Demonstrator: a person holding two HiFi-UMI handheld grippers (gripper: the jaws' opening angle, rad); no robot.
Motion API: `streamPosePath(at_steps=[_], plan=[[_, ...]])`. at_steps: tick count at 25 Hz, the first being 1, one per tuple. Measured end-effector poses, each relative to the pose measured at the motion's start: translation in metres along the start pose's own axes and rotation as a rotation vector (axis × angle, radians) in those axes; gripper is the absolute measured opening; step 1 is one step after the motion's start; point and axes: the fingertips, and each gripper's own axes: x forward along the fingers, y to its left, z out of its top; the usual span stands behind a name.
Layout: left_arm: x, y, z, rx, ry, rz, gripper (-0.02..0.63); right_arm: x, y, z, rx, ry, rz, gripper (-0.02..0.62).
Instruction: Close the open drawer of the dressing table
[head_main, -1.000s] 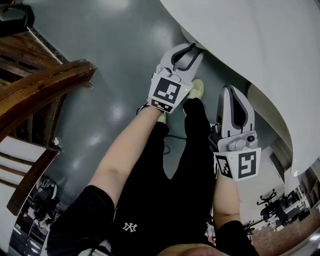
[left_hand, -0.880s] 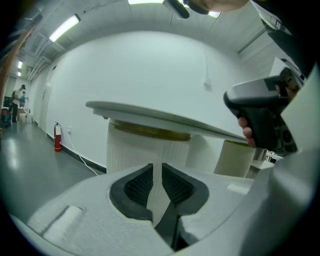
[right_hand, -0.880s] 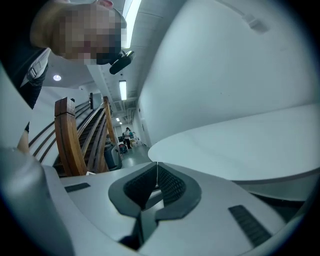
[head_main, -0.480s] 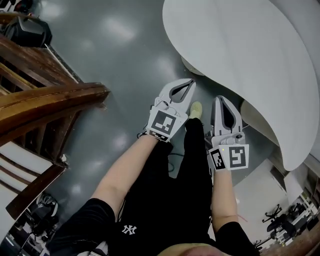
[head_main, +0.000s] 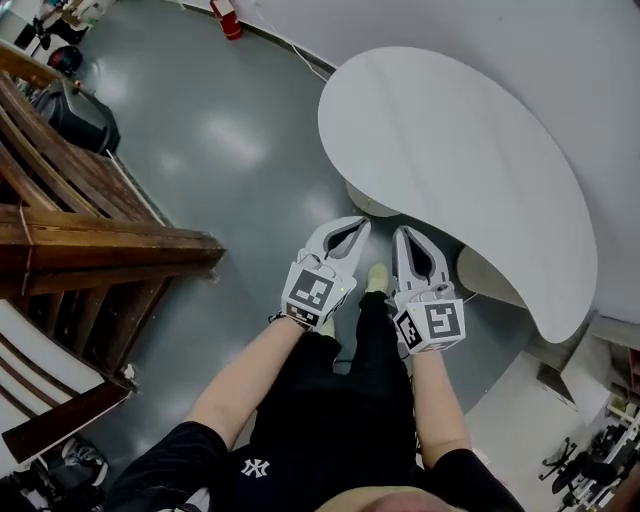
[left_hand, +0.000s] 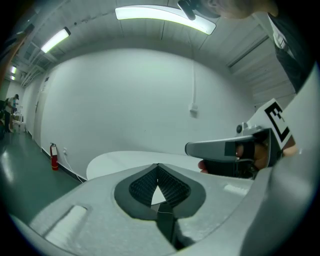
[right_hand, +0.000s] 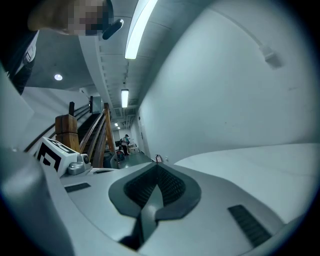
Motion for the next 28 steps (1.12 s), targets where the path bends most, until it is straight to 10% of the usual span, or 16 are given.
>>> streamPosePath(at_steps=[28], plan=[[-0.09, -0.05, 0.164, 0.011, -0.132, 0.004, 0.011, -0.062, 0.064, 0.142, -0.087, -0.131, 0.027, 0.015]])
